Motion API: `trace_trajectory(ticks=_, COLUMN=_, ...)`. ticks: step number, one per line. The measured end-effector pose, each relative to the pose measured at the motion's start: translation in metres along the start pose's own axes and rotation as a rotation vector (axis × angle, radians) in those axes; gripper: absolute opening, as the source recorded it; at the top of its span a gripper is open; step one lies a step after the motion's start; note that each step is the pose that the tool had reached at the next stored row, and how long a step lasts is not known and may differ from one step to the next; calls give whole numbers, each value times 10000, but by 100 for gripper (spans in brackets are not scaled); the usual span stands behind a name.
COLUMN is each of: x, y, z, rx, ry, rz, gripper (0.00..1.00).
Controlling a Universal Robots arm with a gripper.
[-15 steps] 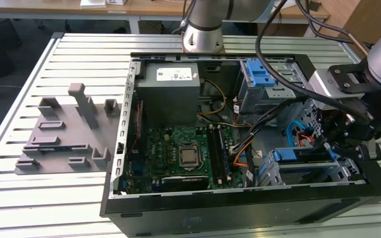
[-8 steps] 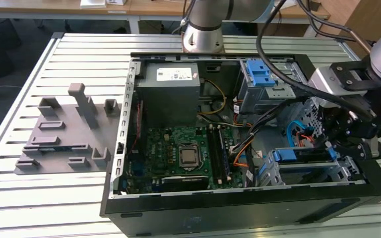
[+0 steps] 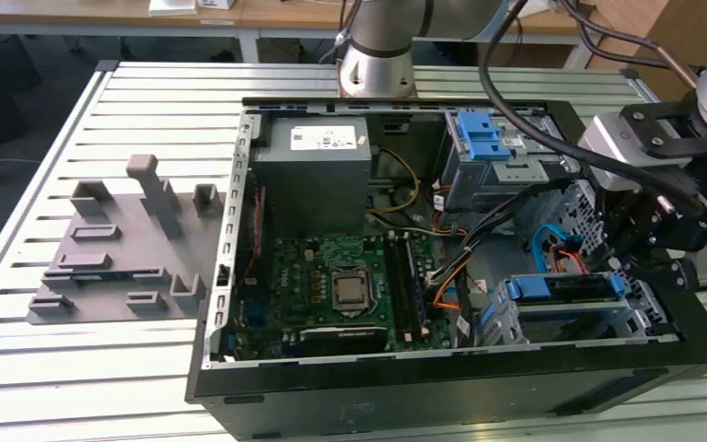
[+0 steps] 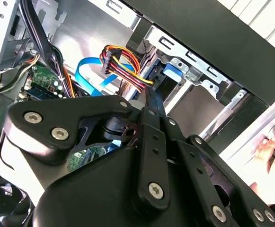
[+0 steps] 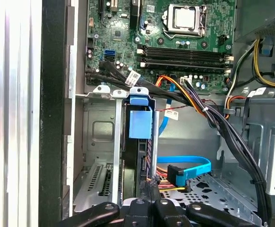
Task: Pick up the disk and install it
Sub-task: 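Insert the second disk wire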
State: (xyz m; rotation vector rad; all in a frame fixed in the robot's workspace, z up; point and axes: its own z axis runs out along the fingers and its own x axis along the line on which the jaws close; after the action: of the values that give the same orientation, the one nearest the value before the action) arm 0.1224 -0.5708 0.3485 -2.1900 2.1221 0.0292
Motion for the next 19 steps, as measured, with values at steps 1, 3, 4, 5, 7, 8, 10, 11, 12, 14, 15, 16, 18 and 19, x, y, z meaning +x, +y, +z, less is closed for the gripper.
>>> trace_trajectory(ticks=1, x=-1, y=0, z=-10, rx=0, ry=1, rz=0, gripper=11)
trace_trajectory(ticks=3, x=-3, y=-2, z=-36, rx=0, ry=2, rz=0, gripper=11)
trace_trajectory(ticks=4, x=-4, y=-3, z=-53, rx=0, ry=1, rz=0, gripper=11)
trace_trajectory(ticks=5, x=-6, y=-3, z=-73, rx=0, ry=0, rz=1, gripper=11)
trace_trajectory(ticks=7, x=-9, y=-6, z=-116, rx=0, ry=1, rz=0, gripper=11)
trace_trajectory(ticks=8, x=-11, y=-7, z=-134, rx=0, ry=1, rz=0, gripper=11)
trace_trajectory(ticks=10, x=-13, y=-8, z=-167, rx=0, ry=0, rz=1, gripper=11)
trace_trajectory(ticks=11, x=-14, y=-9, z=-183, rx=0, ry=0, rz=1, gripper=11)
trace_trajectory(ticks=12, x=-16, y=-10, z=-201, rx=0, ry=1, rz=1, gripper=11)
trace_trajectory(ticks=14, x=-17, y=-3, z=-215, rx=0, ry=-1, rz=2, gripper=11)
trace_trajectory(ticks=15, x=-17, y=1, z=-216, rx=0, ry=-2, rz=2, gripper=11)
trace_trajectory(ticks=16, x=-19, y=15, z=-218, rx=0, ry=-1, rz=1, gripper=11)
trace_trajectory(ticks=18, x=-18, y=33, z=-219, rx=0, ry=-1, rz=1, gripper=11)
trace_trajectory(ticks=19, x=-19, y=44, z=-220, rx=0, ry=0, rz=1, gripper=11)
